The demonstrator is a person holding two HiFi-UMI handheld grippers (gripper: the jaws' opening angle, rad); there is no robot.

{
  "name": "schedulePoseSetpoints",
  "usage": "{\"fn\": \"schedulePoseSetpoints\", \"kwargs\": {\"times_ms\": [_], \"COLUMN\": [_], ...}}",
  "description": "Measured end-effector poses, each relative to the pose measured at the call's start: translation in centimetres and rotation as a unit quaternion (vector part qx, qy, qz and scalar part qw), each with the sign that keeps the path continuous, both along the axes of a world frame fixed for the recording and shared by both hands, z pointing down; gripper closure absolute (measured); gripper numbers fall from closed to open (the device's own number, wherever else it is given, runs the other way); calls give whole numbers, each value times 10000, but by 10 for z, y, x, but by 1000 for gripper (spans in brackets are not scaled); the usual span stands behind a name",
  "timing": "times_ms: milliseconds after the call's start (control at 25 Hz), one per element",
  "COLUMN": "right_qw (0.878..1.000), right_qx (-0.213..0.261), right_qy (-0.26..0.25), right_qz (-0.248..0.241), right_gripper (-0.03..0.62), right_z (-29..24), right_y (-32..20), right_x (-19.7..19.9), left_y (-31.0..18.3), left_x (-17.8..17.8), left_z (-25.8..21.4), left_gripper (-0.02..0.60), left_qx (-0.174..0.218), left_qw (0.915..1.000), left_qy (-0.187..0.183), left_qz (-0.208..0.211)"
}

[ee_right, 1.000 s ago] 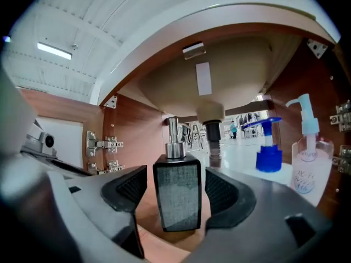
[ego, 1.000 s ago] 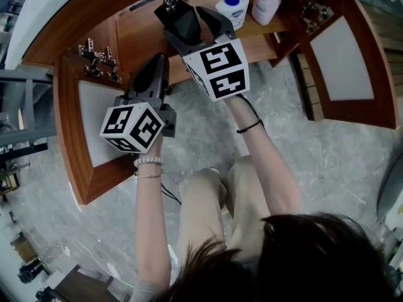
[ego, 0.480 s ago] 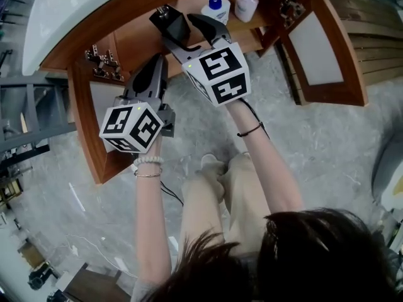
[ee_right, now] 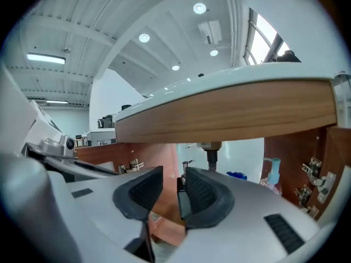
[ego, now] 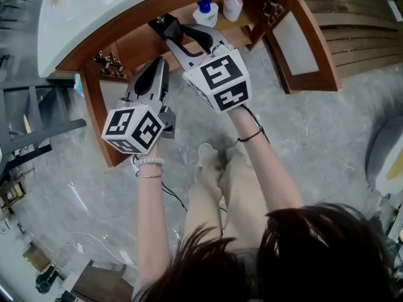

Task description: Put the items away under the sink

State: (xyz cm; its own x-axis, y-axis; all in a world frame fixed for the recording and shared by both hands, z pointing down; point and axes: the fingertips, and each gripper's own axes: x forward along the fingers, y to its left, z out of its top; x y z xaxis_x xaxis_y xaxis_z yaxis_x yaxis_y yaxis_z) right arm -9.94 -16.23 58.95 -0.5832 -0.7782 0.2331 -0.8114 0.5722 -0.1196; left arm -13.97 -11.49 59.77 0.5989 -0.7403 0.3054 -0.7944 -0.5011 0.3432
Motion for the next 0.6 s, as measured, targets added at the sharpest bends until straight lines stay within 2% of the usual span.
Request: {"fn": "schedulePoseSetpoints", "kwargs": {"times_ms": [200,320,600], "right_qw": [10000,9999,9997], "right_qx": [-73,-103,-249], "right_qy": [9,69,20], "right_qz": [24,39,32], "right_gripper": [502,558,577], "right_z": [-15,-26,-49], "right_y": [12,19,37], "right_x": [6,9,15], "left_y": [9,14,26], "left_x": [5,6,8], "left_z": [-12,-24,-48], "left_gripper": [578,578,580], "left_qx": [-84,-96,-167], "left_qw": [10000,9999,9999], "left_qy": [7,-31,18], "left_qz": [35,55,24]}}
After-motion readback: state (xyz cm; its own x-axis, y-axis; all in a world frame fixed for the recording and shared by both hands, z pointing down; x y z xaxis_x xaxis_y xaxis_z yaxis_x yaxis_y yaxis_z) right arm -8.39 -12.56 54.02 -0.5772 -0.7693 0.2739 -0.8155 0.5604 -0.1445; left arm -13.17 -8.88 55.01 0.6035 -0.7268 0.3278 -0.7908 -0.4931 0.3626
